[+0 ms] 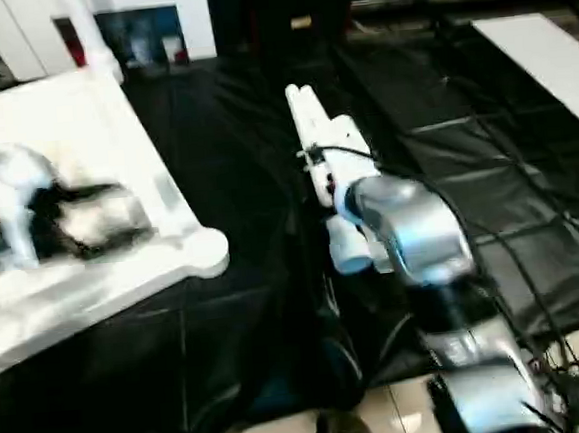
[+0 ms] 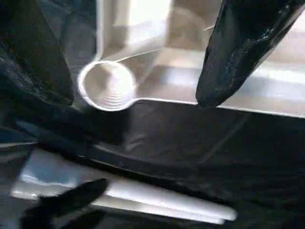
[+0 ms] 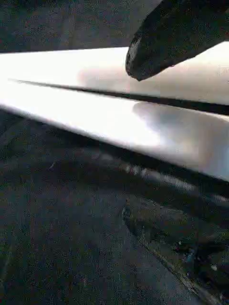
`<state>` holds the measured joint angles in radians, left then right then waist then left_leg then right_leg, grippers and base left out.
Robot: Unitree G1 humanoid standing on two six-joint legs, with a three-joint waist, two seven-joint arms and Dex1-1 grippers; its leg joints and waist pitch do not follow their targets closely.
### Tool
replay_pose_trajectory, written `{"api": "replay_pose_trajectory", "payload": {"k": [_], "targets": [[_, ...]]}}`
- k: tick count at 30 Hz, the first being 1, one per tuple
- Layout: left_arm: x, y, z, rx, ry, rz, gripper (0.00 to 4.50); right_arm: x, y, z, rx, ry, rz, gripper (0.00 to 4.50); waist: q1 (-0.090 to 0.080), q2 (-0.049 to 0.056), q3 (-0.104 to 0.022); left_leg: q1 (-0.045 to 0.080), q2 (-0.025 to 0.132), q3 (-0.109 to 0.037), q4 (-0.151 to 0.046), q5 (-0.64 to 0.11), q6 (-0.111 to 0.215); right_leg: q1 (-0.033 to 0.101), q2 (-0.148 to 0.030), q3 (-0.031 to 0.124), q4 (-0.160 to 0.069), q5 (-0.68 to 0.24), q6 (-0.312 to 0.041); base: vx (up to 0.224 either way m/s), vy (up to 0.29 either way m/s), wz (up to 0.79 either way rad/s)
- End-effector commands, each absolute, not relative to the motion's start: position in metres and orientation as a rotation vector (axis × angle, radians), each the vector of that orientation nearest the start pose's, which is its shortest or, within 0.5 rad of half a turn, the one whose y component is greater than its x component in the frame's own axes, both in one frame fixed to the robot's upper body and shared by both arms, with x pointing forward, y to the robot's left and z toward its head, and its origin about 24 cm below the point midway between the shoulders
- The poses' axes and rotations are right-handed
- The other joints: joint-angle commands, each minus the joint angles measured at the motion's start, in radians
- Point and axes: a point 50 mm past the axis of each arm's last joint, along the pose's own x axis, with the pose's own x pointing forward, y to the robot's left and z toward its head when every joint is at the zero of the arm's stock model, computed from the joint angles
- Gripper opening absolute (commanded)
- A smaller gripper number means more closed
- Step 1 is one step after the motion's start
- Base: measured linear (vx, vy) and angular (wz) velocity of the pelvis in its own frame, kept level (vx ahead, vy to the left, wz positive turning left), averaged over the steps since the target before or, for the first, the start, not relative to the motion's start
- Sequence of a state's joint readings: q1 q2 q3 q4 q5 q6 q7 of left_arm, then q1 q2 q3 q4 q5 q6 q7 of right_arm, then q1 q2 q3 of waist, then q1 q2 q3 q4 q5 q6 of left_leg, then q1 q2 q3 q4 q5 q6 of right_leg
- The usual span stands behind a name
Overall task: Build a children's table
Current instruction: Pick table leg
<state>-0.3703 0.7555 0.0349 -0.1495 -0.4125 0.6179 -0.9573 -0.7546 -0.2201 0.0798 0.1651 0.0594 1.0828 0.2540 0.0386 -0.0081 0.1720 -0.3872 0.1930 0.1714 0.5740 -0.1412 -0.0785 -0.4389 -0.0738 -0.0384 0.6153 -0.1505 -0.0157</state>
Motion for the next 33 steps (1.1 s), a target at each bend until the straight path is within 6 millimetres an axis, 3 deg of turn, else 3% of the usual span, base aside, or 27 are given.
{"api": "replay_pose_trajectory", "payload": {"k": [1, 5, 11, 12, 20, 22, 24, 28, 33], "targets": [[0.273, 0.204, 0.16, 0.279, 0.283, -1.012, 4.5, 0.353, -0.127, 0.122, -0.154, 0.621, 0.298, 4.47, 0.002, 0.009, -0.103, 0.017, 0.008, 0.003, -0.054, -0.173, -0.048, 0.064, -0.038, 0.04, -0.051, -0.163, -0.209, 0.0, 0.0, 0.0], [0.27, 0.199, 0.162, 0.268, 0.294, -1.037, 4.5, 0.357, -0.128, 0.116, -0.134, 0.675, 0.25, 4.47, 0.002, 0.008, -0.102, 0.019, 0.008, 0.005, -0.055, -0.166, -0.047, 0.065, -0.036, 0.041, -0.05, -0.153, -0.199, 0.0, 0.0, 0.0], [0.27, 0.197, 0.167, 0.268, 0.286, -1.027, 4.5, 0.36, -0.125, 0.11, -0.073, 0.717, 0.259, 4.47, 0.004, 0.011, -0.096, 0.024, 0.008, 0.005, -0.057, -0.214, -0.063, 0.058, -0.037, 0.041, -0.06, -0.228, -0.173, 0.0, 0.0, 0.0], [0.27, 0.196, 0.167, 0.269, 0.287, -1.028, 4.5, 0.361, -0.126, 0.11, -0.068, 0.722, 0.255, 4.2, 0.004, 0.01, -0.097, 0.023, 0.008, 0.004, -0.057, -0.21, -0.067, 0.059, -0.037, 0.041, -0.059, -0.23, -0.169, 0.0, 0.0, 0.0], [0.267, 0.193, 0.168, 0.269, 0.299, -1.038, 4.5, 0.366, -0.128, 0.11, -0.044, 0.729, 0.226, 3.66, 0.003, 0.008, -0.099, 0.02, 0.007, 0.004, -0.055, -0.199, -0.067, 0.06, -0.035, 0.04, -0.056, -0.219, -0.165, 0.0, 0.0, 0.0], [0.268, 0.193, 0.169, 0.264, 0.296, -1.026, 4.5, 0.368, -0.126, 0.114, -0.038, 0.707, 0.242, 3.39, 0.008, 0.023, -0.103, 0.02, 0.006, 0.002, -0.054, -0.192, -0.07, 0.063, -0.036, 0.039, -0.051, -0.198, -0.168, 0.0, 0.0, 0.0], [0.269, 0.193, 0.169, 0.264, 0.298, -1.018, 4.5, 0.368, -0.126, 0.115, -0.026, 0.701, 0.242, 3.29, 0.007, 0.019, -0.104, 0.019, 0.005, 0.003, -0.054, -0.187, -0.069, 0.064, -0.034, 0.038, -0.051, -0.173, -0.174, 0.0, 0.0, 0.0], [0.272, 0.192, 0.168, 0.256, 0.301, -1.001, 4.5, 0.368, -0.126, 0.116, 0.02, 0.692, 0.238, 3.01, 0.012, 0.034, -0.113, 0.023, 0.005, 0.001, -0.05, -0.185, -0.074, 0.067, -0.033, 0.036, -0.046, -0.132, -0.197, 0.0, 0.0, 0.0], [0.284, 0.188, 0.165, 0.252, 0.252, -0.886, 4.5, 0.367, -0.125, 0.109, 0.044, 0.699, 0.245, 2.56, 0.019, 0.031, -0.115, 0.021, 0.006, 0.001, -0.049, -0.216, -0.079, 0.07, -0.034, 0.036, -0.047, -0.145, -0.204, 0.0, 0.0, 0.0]]}}
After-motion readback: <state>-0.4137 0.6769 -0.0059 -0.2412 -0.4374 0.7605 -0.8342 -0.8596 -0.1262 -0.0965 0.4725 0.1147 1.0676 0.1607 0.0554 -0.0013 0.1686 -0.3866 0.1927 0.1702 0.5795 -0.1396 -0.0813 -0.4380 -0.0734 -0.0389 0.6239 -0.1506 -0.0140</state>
